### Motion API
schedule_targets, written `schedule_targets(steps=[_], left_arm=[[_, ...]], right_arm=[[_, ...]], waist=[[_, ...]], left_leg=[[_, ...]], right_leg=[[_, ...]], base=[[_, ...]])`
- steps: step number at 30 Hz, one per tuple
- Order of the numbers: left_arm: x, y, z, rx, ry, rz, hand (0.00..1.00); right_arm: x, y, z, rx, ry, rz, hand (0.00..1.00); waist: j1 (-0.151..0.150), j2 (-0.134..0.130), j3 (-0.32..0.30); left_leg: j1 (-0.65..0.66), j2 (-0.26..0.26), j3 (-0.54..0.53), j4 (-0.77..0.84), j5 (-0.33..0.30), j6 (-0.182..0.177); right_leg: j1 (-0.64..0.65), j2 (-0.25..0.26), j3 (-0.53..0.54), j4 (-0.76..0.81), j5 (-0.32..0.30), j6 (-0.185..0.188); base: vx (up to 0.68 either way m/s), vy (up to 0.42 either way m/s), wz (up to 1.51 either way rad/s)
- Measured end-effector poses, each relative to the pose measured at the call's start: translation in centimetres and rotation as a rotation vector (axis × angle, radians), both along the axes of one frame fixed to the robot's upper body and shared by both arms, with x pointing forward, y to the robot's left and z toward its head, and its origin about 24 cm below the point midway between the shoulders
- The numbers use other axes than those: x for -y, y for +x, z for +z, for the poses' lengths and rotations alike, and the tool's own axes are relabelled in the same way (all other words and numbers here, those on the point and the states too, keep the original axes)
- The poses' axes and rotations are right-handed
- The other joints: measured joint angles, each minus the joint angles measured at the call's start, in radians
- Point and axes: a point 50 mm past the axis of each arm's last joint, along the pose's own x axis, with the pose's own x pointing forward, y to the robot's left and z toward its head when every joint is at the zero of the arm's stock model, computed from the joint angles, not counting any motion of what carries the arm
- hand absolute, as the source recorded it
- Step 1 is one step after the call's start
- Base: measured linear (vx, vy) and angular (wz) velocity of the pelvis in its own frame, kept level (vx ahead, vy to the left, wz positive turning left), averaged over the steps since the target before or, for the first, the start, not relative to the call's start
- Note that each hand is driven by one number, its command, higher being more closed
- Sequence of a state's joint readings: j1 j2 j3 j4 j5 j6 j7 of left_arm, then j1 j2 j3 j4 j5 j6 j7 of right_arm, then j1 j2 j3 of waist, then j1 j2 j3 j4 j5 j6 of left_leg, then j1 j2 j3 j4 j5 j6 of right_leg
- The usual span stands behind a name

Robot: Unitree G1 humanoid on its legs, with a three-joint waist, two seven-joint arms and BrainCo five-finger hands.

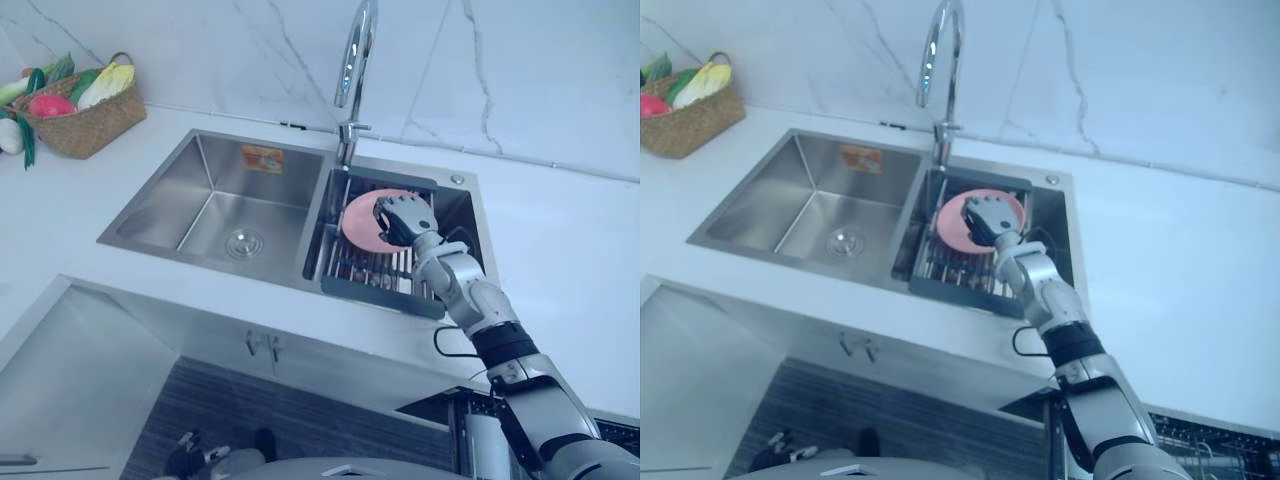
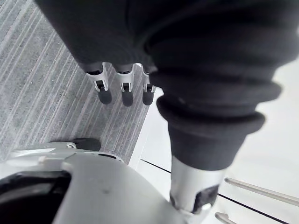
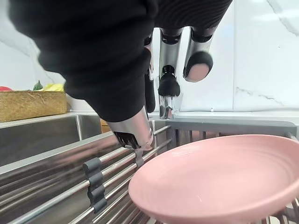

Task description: Walk over to the sink, pick up the cup, carry it to the dishwasher, place the cup inside the dishwasher, then close the dishwasher door

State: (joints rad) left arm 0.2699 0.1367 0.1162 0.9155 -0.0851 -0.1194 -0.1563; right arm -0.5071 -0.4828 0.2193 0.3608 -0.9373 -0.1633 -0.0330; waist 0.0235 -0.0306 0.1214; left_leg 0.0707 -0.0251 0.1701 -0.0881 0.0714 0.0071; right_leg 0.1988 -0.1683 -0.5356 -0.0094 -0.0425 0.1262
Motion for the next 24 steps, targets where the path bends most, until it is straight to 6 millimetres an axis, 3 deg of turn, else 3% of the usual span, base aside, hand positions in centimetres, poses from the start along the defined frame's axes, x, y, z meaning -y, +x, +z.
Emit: schedule_targets(steps=[7, 24], left_arm=[[0.0, -0.1, 0.0, -0.003, 0.002, 0.003, 0.00], [0.0, -0.2, 0.0, -0.005, 0.001, 0.003, 0.00]], right_arm=[[1.5, -0.2, -0.7, -0.076, 0.051, -0.073, 0.00], [2.1, -0.8, -2.4, -0.125, -0.057, -0.115, 0.00]], waist=[[-0.007, 0.000, 0.000], [-0.010, 0.001, 0.000]], left_leg=[[0.000, 0.000, 0.001, 0.000, 0.000, 0.000], [0.000, -0.001, -0.002, 0.000, 0.000, 0.000]], right_leg=[[0.000, 0.000, 0.001, -0.003, 0.001, 0.000], [0.000, 0.000, -0.002, -0.003, 0.001, 0.000]], base=[[0.00, 0.000, 0.00], [0.00, 0.000, 0.00]])
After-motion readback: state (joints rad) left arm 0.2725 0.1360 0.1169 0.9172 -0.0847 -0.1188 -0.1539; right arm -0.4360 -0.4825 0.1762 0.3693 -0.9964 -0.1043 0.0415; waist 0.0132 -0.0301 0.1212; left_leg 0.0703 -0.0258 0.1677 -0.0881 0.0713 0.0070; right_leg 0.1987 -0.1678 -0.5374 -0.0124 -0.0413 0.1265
